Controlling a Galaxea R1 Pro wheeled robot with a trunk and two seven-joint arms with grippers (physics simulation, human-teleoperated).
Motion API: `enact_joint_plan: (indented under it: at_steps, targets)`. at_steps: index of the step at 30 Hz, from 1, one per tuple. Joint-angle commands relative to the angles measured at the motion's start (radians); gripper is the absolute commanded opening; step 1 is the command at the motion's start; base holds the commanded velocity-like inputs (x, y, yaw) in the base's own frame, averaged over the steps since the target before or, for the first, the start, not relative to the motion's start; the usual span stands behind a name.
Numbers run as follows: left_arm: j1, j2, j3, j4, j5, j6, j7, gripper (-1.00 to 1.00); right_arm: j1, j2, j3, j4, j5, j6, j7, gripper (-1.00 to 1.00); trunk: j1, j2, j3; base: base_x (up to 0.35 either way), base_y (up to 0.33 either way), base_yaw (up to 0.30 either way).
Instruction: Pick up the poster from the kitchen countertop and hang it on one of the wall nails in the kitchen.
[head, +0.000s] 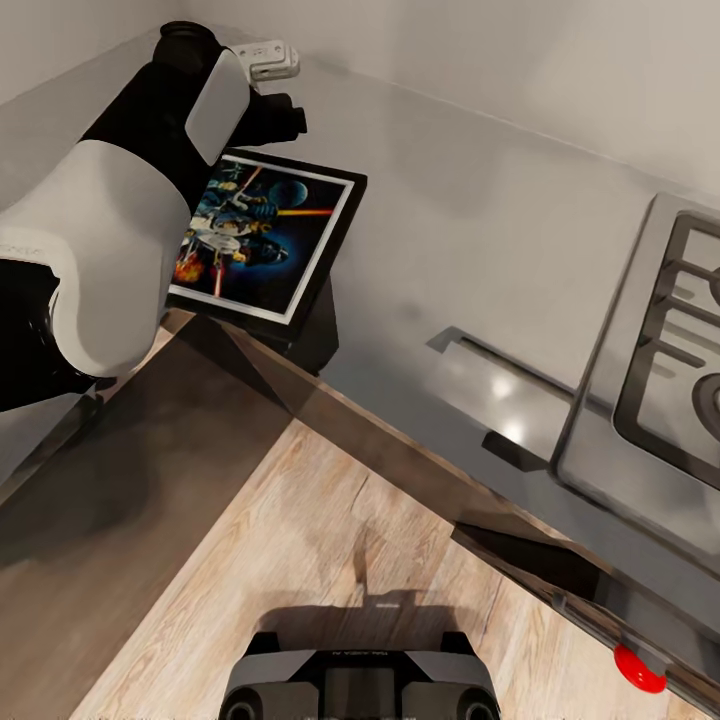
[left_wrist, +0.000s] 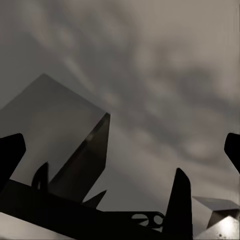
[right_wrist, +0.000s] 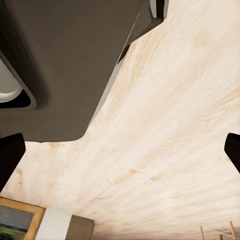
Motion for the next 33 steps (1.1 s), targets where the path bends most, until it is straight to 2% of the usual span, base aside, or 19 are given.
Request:
enact_joint_plan:
  at_steps: [1,33]
  targets:
    - [0.000,0.000,-0.004,-0.001,0.010,0.003,0.008,1.00,-0.001,0.000,-0.005,0.005,-0.008,-0.003,0.007,1.00,0.000,0.000,-0.001,0.000,0.000,0.000]
    - [0.000,0.002,-0.002,0.006,0.010,0.003,0.008,1.00,-0.001,-0.001,-0.005,0.004,-0.008,-0.003,0.007,1.00,0.000,0.000,-0.012,0.000,0.000,0.000]
